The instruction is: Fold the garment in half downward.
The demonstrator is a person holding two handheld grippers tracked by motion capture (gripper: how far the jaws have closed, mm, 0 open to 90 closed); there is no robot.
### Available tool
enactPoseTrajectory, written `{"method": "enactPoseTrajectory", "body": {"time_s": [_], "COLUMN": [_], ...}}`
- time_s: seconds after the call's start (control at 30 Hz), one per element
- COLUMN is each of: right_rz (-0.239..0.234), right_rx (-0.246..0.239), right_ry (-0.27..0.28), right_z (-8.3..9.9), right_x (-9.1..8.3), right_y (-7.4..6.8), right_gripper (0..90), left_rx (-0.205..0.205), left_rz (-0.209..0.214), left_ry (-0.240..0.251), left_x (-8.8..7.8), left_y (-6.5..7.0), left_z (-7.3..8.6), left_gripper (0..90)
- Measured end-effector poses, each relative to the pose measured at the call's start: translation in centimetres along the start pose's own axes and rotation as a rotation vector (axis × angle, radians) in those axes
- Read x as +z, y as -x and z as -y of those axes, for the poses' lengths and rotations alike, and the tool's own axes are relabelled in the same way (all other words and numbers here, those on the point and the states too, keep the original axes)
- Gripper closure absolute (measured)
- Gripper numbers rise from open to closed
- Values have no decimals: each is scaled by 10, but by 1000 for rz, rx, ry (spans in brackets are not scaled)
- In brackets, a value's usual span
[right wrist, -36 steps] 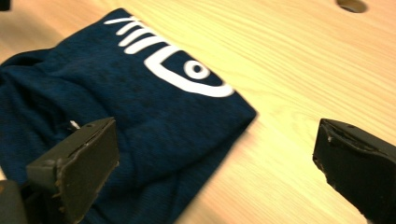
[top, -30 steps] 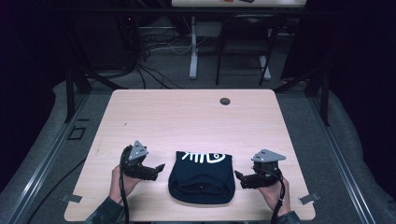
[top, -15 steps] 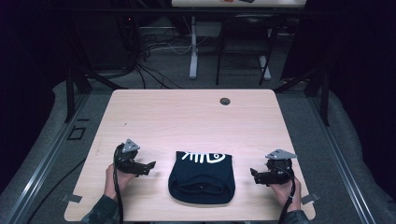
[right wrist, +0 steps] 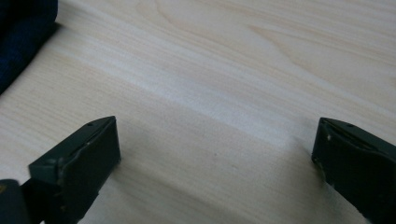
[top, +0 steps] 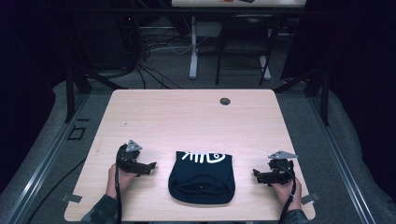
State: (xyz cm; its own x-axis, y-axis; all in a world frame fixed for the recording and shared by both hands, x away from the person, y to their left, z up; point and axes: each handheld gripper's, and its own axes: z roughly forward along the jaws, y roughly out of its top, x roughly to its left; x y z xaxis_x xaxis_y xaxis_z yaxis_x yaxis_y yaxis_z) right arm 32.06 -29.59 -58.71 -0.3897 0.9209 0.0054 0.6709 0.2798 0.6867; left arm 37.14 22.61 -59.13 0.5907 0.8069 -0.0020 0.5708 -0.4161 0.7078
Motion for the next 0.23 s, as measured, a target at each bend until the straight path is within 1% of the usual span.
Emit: {"method": "enactPoseTrajectory", "body": {"time_s": [0.03, 0.1, 0.23], "right_rz": [-2, -3, -22], "right_rx": [0, -2, -21], "right_ry": [18, 33, 34], "right_z": [1, 2, 2], "right_x": [1, 1, 2], "right_y": [1, 2, 5], "right_gripper": [0, 0, 0], "left_rx": [-1, -3, -3], "left_rz": [-4, -2, -1], "left_ry": [3, 6, 9], "left_x": [1, 1, 2], "left_y": [0, 0, 0], "left_z": [0, -1, -1], "left_gripper": [0, 0, 0]}}
